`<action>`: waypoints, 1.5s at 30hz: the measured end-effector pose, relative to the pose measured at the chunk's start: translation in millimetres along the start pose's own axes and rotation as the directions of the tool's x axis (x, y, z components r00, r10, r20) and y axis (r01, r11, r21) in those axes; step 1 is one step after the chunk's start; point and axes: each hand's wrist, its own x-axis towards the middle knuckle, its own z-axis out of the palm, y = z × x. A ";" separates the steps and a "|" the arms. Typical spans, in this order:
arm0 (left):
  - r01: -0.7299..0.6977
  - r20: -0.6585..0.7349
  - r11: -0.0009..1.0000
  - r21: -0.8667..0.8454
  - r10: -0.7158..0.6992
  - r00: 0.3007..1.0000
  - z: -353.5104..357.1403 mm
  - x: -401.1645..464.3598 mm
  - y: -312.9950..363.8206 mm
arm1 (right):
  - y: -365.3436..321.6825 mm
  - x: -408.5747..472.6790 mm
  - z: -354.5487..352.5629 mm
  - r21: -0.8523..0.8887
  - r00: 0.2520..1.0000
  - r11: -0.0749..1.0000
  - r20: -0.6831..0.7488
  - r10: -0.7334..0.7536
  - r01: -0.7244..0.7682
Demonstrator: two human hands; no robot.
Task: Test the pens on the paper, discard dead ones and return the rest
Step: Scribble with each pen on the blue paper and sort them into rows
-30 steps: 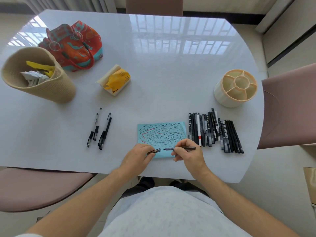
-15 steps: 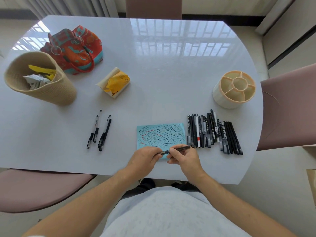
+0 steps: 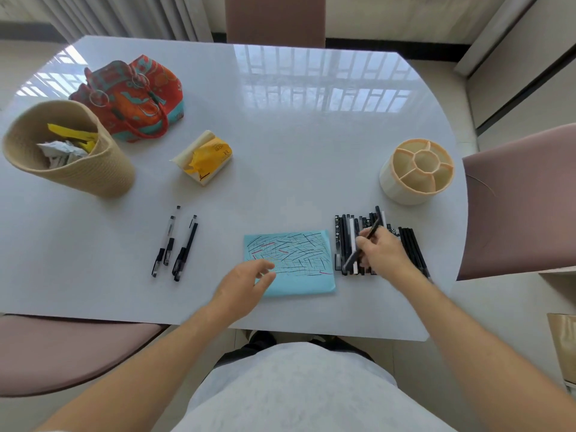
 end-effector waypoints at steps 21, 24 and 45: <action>0.527 -0.438 0.849 0.042 -0.459 0.773 -91.1 -2.6 -109.2 | -2.4 4.6 31.3 -0.534 0.969 0.832 -0.089 -0.230 0.148; 0.597 -0.365 0.795 0.109 -0.527 0.767 -101.6 16.0 -117.5 | -2.5 -9.6 62.2 -0.488 0.971 0.844 0.036 -0.238 0.225; 0.545 -0.178 0.767 0.339 -0.517 0.837 -89.9 37.9 -120.6 | -2.4 -51.5 134.5 -0.391 0.923 0.856 0.314 -0.223 0.339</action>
